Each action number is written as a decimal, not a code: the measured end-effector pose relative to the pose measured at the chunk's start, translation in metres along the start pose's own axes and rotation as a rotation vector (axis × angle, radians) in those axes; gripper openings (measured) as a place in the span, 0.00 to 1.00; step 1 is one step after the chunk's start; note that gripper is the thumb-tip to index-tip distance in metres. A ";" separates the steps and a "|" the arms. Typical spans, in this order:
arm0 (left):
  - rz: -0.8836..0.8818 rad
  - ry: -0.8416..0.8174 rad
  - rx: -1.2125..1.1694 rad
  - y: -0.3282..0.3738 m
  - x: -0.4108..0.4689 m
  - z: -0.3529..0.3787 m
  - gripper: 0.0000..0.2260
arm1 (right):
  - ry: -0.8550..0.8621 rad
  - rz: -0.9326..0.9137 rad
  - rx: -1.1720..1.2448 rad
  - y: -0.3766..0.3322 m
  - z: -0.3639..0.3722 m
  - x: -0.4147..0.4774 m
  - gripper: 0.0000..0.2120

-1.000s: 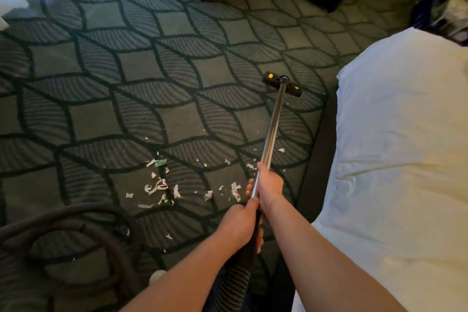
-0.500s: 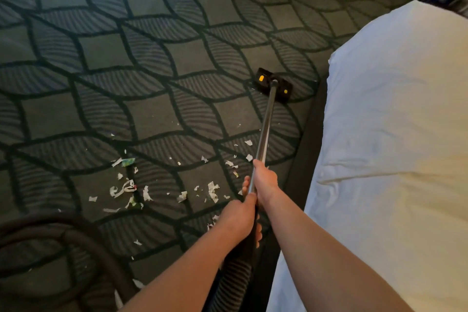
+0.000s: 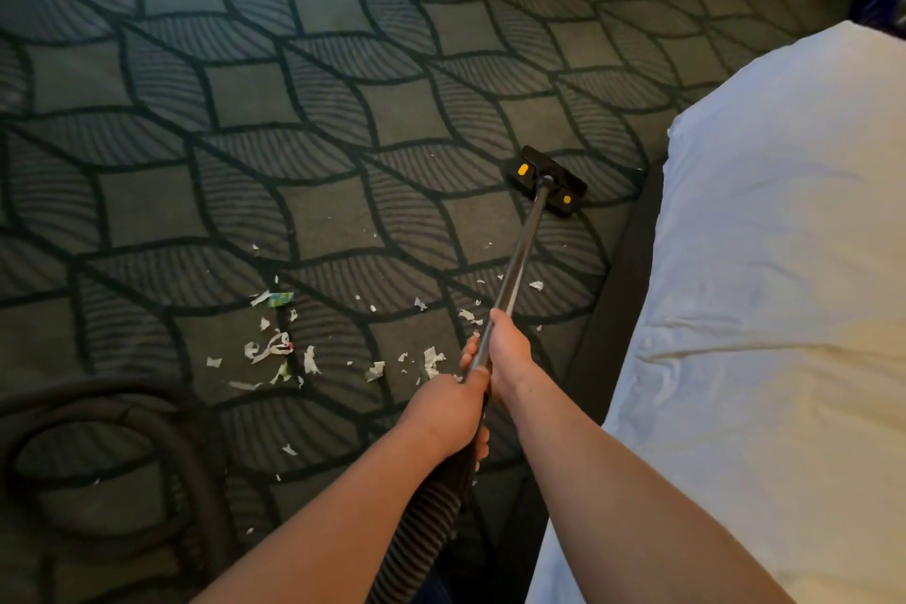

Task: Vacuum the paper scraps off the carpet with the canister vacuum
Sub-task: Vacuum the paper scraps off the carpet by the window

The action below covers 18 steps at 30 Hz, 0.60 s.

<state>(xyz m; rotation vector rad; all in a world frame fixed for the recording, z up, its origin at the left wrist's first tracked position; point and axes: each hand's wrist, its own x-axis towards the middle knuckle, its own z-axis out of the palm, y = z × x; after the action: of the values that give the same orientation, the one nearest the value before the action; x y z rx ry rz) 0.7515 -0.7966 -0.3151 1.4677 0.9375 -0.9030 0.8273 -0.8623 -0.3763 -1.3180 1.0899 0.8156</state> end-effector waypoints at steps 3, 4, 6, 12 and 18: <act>0.009 0.002 -0.002 -0.020 -0.006 -0.019 0.21 | -0.005 0.004 -0.001 0.021 0.015 -0.012 0.16; 0.009 0.000 -0.007 -0.028 -0.009 -0.025 0.21 | -0.007 0.007 -0.003 0.029 0.020 -0.016 0.16; 0.006 0.004 -0.004 -0.044 -0.013 -0.034 0.21 | -0.015 0.012 -0.008 0.045 0.028 -0.022 0.16; -0.031 -0.023 -0.013 -0.092 -0.025 -0.052 0.20 | 0.034 -0.006 -0.040 0.092 0.042 -0.039 0.18; -0.082 -0.178 -0.097 -0.145 -0.050 -0.056 0.23 | 0.107 -0.002 -0.092 0.147 0.032 -0.064 0.15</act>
<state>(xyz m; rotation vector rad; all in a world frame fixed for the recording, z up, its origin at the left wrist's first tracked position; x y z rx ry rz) 0.6001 -0.7352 -0.3209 1.2525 0.9013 -1.0171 0.6743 -0.8059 -0.3672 -1.4533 1.1461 0.8099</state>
